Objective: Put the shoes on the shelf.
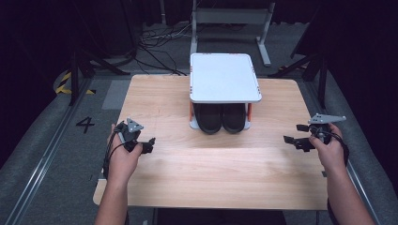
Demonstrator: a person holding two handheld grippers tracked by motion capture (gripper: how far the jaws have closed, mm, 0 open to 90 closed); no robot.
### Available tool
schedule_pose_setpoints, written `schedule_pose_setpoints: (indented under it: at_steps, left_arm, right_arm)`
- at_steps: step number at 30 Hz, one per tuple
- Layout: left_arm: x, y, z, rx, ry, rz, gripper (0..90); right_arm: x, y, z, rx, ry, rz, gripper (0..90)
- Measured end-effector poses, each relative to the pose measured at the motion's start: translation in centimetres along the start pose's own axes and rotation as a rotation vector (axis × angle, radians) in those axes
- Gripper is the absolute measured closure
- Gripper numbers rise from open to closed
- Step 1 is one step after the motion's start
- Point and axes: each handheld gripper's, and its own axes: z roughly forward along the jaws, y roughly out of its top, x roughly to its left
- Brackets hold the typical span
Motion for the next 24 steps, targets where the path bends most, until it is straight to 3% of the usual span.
schedule_pose_setpoints:
  at_steps: [2,4,6,10,14,21,24]
  left_arm:
    - [0.2,-0.3,0.4,-0.001,-0.028,-0.028,16.4]
    - [0.5,-0.6,0.9,-0.055,-0.087,-0.067,16.4]
    - [0.8,-1.0,1.3,-0.076,-0.111,-0.101,16.5]
    - [1.4,-1.7,2.0,-0.074,-0.075,-0.064,16.5]
    - [2.0,-2.5,2.7,-0.056,-0.068,-0.081,16.5]
    - [2.4,-3.3,3.6,-0.024,-0.044,-0.109,16.4]
    - [2.4,-3.5,4.0,0.025,-0.051,-0.147,16.5]
  right_arm:
    - [-0.5,-0.5,0.3,0.002,-0.001,-0.004,16.8]
    - [-0.9,-1.0,0.7,0.014,0.008,-0.02,16.7]
    - [-1.4,-1.6,1.0,0.014,0.033,-0.019,16.2]
    - [-2.3,-2.7,1.8,0.006,0.019,-0.012,16.3]
    - [-2.9,-3.8,2.6,0.034,-0.002,-0.002,16.4]
    - [-3.7,-5.2,3.2,0.03,-0.021,0.067,16.5]
    - [-3.6,-5.3,3.4,0.058,-0.018,0.078,16.4]
